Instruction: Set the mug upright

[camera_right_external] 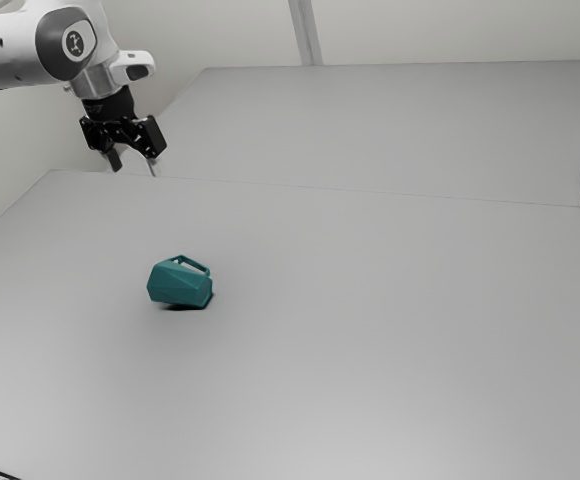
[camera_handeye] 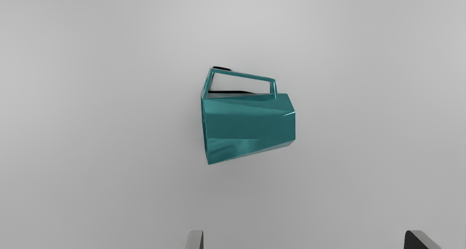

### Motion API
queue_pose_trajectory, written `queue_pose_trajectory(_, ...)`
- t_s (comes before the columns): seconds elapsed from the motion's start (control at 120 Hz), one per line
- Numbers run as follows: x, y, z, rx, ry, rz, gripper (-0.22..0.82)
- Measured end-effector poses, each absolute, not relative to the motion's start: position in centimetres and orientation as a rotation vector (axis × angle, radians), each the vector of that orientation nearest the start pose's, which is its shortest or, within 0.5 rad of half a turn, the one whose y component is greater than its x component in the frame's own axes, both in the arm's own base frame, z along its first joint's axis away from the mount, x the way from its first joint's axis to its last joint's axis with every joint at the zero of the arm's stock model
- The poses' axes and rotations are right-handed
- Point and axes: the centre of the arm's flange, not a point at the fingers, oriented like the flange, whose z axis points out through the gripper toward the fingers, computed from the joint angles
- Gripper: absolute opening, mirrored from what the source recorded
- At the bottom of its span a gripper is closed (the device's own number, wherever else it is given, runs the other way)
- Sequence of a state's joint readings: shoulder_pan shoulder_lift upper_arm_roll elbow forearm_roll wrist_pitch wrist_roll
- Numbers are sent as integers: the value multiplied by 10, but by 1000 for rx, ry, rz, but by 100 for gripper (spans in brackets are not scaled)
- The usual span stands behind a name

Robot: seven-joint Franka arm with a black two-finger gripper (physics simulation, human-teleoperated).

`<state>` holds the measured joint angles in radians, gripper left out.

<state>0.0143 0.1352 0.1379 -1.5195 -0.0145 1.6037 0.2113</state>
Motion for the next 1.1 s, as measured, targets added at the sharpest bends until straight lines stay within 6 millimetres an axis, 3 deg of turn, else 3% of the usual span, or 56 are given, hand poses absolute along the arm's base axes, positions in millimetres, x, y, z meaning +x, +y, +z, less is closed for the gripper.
queue_pose_trajectory(0.425,590,82,575,-3159,61,71,60)
queue_pose_trajectory(0.508,587,102,575,-3217,7,54,60)
queue_pose_trajectory(0.7,574,175,568,-3385,-167,-18,60)
queue_pose_trajectory(0.775,575,204,549,-3452,-223,-28,60)
queue_pose_trajectory(0.908,585,249,478,-3583,-316,29,60)
queue_pose_trajectory(1.1,591,279,404,-3745,-334,18,60)
